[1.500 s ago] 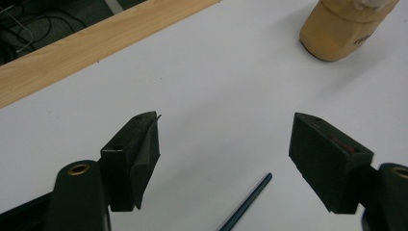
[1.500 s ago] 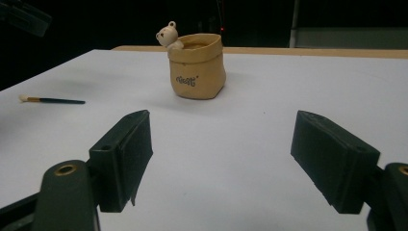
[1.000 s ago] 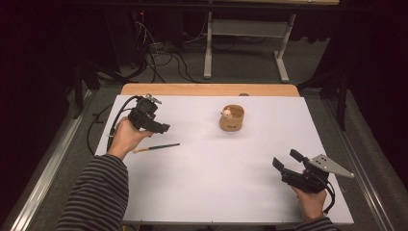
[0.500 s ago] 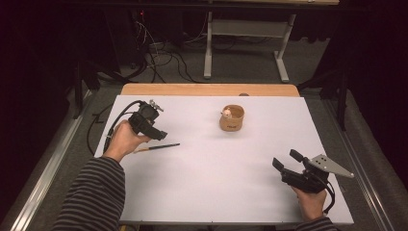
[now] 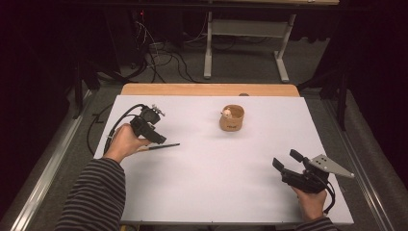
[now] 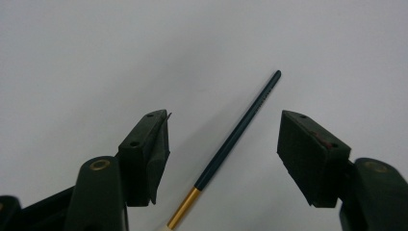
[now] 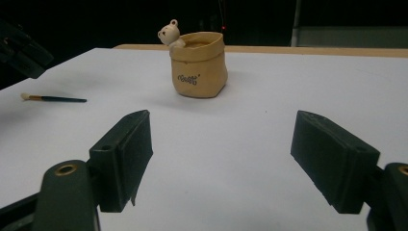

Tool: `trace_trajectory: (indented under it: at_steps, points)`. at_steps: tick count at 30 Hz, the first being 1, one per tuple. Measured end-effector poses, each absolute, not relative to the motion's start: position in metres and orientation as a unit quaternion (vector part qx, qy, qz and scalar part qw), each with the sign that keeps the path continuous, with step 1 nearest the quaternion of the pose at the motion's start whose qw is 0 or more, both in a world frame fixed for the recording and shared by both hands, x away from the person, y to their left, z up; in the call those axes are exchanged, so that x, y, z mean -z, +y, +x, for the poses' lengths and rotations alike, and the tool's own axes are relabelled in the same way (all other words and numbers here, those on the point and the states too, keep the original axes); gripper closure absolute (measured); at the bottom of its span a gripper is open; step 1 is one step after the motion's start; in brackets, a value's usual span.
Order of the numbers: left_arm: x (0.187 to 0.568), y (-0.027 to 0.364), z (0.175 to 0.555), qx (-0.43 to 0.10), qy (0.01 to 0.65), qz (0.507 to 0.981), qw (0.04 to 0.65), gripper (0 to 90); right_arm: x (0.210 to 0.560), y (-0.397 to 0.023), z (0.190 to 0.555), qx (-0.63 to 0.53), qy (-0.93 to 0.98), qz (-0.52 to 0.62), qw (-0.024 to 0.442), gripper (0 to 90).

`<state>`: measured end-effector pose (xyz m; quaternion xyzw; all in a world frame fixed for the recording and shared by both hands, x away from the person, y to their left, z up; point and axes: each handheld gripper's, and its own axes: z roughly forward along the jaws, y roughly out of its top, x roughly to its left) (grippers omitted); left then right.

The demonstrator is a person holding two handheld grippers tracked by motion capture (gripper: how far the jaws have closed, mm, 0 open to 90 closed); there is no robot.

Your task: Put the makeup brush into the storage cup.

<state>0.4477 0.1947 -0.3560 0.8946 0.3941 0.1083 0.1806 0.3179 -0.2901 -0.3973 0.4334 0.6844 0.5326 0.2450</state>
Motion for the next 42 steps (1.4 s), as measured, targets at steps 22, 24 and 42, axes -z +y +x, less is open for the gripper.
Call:
trace_trajectory:
  at_steps: [22,24,42]
  points:
    - [0.383,0.203,0.449,-0.081,0.403,0.901,0.14,39.6,0.398,-0.289,0.318,-0.53,0.686,0.433,0.245,24.1]
    - [0.384,0.204,0.45,-0.079,0.402,0.902,0.134,39.6,0.398,-0.289,0.319,-0.531,0.687,0.432,0.246,24.1]
    - [0.394,0.204,0.453,-0.073,0.401,0.906,0.111,45.4,0.398,-0.289,0.319,-0.531,0.687,0.431,0.246,24.3]
